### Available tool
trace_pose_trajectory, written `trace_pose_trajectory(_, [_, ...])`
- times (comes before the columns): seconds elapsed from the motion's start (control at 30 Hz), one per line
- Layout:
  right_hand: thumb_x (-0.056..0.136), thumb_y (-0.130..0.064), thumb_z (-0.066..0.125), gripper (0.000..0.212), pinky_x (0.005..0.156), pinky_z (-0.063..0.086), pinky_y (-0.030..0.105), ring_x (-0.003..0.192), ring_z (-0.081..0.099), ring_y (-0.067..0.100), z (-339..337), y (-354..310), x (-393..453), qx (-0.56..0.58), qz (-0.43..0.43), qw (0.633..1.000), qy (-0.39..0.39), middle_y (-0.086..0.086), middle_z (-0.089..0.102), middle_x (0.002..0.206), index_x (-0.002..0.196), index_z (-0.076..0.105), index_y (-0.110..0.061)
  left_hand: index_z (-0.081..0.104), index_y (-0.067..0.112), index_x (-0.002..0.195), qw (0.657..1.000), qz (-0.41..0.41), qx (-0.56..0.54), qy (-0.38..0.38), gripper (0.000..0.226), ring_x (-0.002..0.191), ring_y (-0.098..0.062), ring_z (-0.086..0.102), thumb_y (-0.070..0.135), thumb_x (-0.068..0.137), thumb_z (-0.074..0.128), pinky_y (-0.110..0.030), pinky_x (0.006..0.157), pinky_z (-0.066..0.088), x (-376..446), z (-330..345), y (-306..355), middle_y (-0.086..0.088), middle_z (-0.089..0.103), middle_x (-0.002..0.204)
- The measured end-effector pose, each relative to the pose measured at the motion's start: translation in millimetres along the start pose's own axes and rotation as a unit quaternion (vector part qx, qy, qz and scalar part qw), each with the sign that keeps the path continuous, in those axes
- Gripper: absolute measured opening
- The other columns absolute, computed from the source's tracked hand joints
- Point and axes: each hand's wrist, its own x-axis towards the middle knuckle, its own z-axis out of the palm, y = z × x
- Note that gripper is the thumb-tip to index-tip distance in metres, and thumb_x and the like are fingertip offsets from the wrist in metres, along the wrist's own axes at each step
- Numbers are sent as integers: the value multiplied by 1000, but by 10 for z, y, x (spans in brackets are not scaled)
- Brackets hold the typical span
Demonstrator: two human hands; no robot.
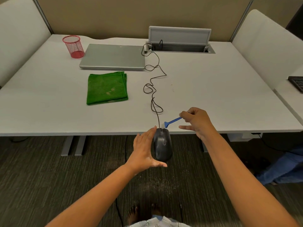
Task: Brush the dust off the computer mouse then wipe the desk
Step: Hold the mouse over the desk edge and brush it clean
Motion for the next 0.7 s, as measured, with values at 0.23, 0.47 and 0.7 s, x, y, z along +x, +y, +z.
trace_pose_trajectory(0.23, [77,-7,68,27,54,59,30,63,49,14,-28,-42,8,-24,16,999,-22,6,44,65,58,48,-10,-12,51,131,1000,14,8,-10,122,131,-4,10,64,49,77,-48,114,5,3,-27,13,0,19,149])
trace_pose_trajectory(0.47, [77,-7,69,26,55,59,32,65,50,14,-32,-74,-3,-32,16,999,-15,6,47,67,60,49,-10,-12,49,134,1000,23,-3,-2,122,133,-7,10,68,49,74,-52,113,7,-5,-7,20,1,20,149])
trace_pose_trajectory(0.7, [77,-7,69,27,58,60,35,66,50,14,-79,-105,-13,-9,8,1000,-6,6,47,68,58,49,-10,-12,52,135,1000,22,-8,8,123,132,-8,13,72,47,72,-52,112,11,-14,18,-2,3,20,148])
